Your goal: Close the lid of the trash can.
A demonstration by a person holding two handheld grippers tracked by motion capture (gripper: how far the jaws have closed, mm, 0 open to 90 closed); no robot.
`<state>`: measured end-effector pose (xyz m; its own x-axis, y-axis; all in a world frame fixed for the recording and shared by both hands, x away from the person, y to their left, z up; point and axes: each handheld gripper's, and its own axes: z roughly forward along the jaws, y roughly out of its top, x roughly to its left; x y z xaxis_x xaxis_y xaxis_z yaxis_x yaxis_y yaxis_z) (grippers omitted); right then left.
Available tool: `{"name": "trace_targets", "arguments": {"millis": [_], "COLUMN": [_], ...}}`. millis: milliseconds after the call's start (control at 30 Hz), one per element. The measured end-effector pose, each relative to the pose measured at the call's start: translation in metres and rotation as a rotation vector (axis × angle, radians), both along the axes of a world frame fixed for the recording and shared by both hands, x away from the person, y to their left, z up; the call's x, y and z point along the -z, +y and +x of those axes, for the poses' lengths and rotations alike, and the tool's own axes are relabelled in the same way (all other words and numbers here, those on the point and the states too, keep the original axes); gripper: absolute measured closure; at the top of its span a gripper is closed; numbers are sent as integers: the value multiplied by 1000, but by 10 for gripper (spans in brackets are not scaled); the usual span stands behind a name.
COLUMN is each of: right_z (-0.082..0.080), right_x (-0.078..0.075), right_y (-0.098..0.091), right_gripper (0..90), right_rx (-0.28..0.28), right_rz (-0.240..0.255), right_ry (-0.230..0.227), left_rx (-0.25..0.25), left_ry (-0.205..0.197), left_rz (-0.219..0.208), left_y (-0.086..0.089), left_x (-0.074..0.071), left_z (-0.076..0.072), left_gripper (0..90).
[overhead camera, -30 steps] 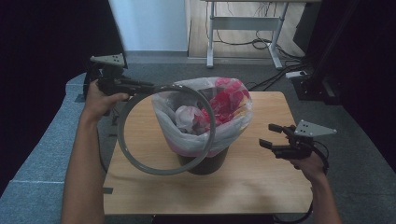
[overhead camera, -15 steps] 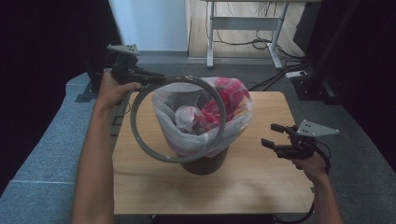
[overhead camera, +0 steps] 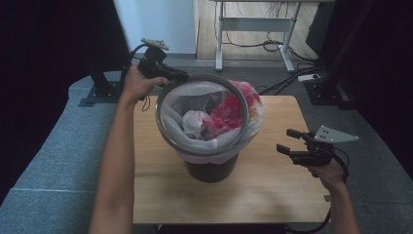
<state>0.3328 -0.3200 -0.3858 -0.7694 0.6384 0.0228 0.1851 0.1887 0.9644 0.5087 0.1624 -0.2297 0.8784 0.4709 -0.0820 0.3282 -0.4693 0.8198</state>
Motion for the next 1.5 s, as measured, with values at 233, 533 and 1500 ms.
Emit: {"name": "trace_targets", "arguments": {"millis": [233,533,1500], "right_z": [1,-1,-1], "right_x": [2,1,7], "right_y": [-2,0,-4], "right_gripper": [263,262,262], "right_rx": [4,-1,7], "right_rz": [0,-3,6], "right_ry": [2,-3,6], "left_rx": [-31,-95,-130], "left_ry": [-4,-14,-34], "left_rz": [48,113,167], "left_y": [-17,-17,-29], "left_x": [11,27,38], "left_z": [9,14,15], "left_gripper": [797,800,796]}}
